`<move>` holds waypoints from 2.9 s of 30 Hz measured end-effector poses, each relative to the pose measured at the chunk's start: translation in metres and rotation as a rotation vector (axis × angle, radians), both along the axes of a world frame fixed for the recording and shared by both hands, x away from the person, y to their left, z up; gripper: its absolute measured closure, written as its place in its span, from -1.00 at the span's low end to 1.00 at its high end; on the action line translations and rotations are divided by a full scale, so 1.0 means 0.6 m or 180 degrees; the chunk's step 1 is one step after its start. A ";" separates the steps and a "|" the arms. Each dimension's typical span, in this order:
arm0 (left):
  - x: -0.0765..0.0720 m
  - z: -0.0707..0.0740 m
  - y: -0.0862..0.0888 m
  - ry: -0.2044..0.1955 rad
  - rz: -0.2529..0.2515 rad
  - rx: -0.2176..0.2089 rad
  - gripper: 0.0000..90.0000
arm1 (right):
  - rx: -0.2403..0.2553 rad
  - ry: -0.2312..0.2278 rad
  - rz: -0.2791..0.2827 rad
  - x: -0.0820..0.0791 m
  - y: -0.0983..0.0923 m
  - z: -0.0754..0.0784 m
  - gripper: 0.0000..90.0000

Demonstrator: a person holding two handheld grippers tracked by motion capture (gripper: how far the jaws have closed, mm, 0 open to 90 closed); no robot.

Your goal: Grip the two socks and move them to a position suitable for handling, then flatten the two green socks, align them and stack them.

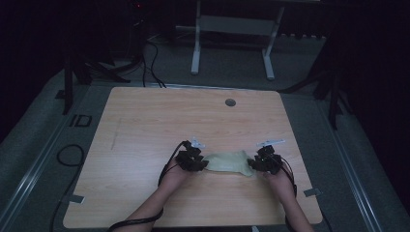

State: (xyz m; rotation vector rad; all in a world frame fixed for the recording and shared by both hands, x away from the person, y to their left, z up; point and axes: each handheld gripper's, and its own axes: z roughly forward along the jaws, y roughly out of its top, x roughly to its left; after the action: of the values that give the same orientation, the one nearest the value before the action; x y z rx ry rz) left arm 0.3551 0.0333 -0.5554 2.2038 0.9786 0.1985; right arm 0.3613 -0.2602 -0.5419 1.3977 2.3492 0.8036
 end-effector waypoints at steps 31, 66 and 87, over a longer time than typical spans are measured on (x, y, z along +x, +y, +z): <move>-0.068 0.019 0.056 -0.0594 0.0271 -0.0410 -0.71 | 0.0259 -0.0304 0.0423 -0.019 0.020 0.016 -0.70; -0.167 -0.008 0.142 -0.0665 0.0136 -0.0443 -0.76 | 0.0240 -0.0581 0.0789 -0.113 -0.012 -0.017 -0.73; -0.207 -0.026 0.188 -0.0717 0.0423 -0.0258 -0.84 | 0.0326 -0.0670 0.0641 -0.183 -0.062 -0.024 -0.73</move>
State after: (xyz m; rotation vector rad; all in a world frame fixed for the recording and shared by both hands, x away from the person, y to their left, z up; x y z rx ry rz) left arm 0.2310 0.1462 -0.5709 1.9942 0.9885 0.4502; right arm 0.2515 -0.2975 -0.5565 1.0641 2.3359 1.0839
